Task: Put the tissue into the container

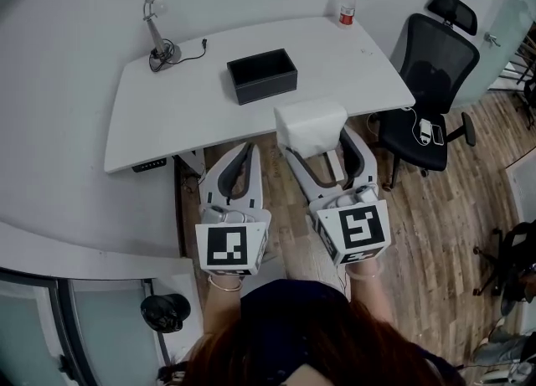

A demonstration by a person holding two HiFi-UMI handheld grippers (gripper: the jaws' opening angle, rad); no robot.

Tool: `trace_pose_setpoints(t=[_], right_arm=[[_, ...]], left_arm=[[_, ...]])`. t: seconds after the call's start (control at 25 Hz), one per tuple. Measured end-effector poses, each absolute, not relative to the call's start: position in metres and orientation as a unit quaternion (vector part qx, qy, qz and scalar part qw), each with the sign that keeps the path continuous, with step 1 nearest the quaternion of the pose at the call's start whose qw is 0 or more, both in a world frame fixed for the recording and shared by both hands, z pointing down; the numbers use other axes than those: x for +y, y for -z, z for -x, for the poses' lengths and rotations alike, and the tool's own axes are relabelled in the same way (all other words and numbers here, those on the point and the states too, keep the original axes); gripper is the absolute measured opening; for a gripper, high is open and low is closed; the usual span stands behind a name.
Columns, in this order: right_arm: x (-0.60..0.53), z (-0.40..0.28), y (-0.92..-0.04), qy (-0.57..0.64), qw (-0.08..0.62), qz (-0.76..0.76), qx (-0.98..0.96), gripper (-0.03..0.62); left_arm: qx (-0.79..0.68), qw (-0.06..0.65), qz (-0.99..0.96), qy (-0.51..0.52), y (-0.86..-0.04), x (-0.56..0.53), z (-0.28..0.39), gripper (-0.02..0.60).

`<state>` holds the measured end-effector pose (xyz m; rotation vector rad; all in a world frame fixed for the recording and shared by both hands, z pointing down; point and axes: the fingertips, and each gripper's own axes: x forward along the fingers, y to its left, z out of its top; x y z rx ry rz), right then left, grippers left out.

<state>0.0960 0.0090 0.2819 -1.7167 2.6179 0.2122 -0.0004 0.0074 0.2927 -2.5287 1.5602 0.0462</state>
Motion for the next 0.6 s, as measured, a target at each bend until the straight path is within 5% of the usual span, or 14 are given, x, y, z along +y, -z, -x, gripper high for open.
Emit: trace_pose_setpoints(t=[0.6], right_arm=[[-0.031, -0.046, -0.278, -0.066, -0.015, 0.566, 0.821, 0.383]], left_arm=[[0.506, 0.082, 0.858, -0.030, -0.291, -0.035, 0.055, 0.028]])
